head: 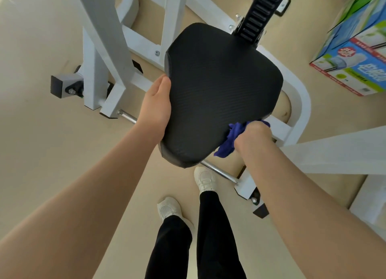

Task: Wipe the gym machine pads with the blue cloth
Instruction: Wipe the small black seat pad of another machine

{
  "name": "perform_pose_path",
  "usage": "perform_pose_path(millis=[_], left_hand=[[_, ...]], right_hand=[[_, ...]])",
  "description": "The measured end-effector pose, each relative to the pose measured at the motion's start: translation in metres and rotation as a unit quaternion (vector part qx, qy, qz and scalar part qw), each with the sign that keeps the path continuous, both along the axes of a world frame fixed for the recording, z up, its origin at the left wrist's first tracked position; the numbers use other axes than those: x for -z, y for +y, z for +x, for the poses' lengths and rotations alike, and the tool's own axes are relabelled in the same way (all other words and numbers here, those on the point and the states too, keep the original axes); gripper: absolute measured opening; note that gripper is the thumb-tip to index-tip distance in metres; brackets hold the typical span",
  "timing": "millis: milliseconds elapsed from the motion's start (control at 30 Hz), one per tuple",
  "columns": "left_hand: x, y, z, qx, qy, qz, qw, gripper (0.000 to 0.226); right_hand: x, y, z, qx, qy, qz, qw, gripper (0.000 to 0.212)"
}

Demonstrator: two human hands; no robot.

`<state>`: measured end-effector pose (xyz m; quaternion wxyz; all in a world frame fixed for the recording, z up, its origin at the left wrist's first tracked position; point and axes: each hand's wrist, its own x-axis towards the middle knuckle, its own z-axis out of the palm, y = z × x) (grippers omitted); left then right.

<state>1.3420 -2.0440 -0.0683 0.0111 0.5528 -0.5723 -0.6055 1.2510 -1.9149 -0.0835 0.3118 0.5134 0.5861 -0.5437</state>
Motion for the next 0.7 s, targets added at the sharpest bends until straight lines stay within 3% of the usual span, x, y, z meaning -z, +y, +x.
perform_pose_path(millis=[67, 167, 300, 433, 500, 700], left_hand=[[-0.001, -0.007, -0.006, -0.003, 0.005, 0.0, 1.0, 0.029], [0.002, -0.012, -0.014, 0.002, 0.01, -0.022, 1.0, 0.039], [0.003, -0.009, -0.025, 0.022, -0.015, -0.08, 0.996, 0.036], [0.002, -0.019, -0.036, 0.051, -0.038, -0.083, 0.995, 0.046], [0.004, -0.025, -0.045, 0.077, -0.048, -0.069, 0.993, 0.051], [0.013, -0.032, -0.072, 0.041, -0.085, -0.096, 0.991, 0.051]], right_hand=[[0.01, 0.006, -0.026, 0.003, 0.001, 0.025, 1.0, 0.032], [0.02, 0.012, -0.017, 0.031, 0.031, -0.04, 0.998, 0.033], [0.021, 0.01, 0.012, -0.056, 0.049, -0.012, 0.997, 0.016], [0.019, 0.002, -0.034, 0.07, -0.005, -0.024, 0.997, 0.031], [0.022, 0.006, -0.051, 0.082, -0.023, -0.035, 0.996, 0.037], [0.035, 0.023, -0.071, -0.046, -0.031, -0.008, 0.998, 0.03]])
